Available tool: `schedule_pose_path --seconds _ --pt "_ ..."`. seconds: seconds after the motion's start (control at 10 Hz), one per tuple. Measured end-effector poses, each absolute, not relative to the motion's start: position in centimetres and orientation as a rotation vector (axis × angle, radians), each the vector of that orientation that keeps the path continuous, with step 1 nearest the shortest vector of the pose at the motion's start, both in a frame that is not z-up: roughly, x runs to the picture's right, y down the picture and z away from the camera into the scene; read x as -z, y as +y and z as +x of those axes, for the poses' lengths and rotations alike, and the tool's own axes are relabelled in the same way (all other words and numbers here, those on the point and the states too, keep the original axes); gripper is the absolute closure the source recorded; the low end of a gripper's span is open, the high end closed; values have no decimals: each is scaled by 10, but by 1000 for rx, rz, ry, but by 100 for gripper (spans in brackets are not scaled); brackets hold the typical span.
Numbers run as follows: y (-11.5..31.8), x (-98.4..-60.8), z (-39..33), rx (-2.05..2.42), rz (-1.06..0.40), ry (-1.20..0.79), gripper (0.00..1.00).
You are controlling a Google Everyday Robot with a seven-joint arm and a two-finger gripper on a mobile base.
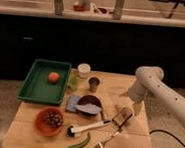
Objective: Place eraser in table surface
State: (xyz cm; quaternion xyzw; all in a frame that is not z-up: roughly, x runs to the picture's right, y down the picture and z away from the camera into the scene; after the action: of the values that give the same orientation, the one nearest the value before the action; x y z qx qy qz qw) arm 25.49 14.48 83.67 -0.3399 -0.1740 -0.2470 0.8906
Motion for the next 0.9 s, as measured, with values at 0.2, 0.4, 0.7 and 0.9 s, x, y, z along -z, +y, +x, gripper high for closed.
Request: schedule_pose_path --seconds 0.2,0.4,0.7,0.9 --pt "137 -835 262 504 -686 -347 20" --pt "130 -833 266 499 -667 -339 20" --pt "129 -833 268 497 -661 -336 20" --pt "128 -833 267 498 -661 -337 20"
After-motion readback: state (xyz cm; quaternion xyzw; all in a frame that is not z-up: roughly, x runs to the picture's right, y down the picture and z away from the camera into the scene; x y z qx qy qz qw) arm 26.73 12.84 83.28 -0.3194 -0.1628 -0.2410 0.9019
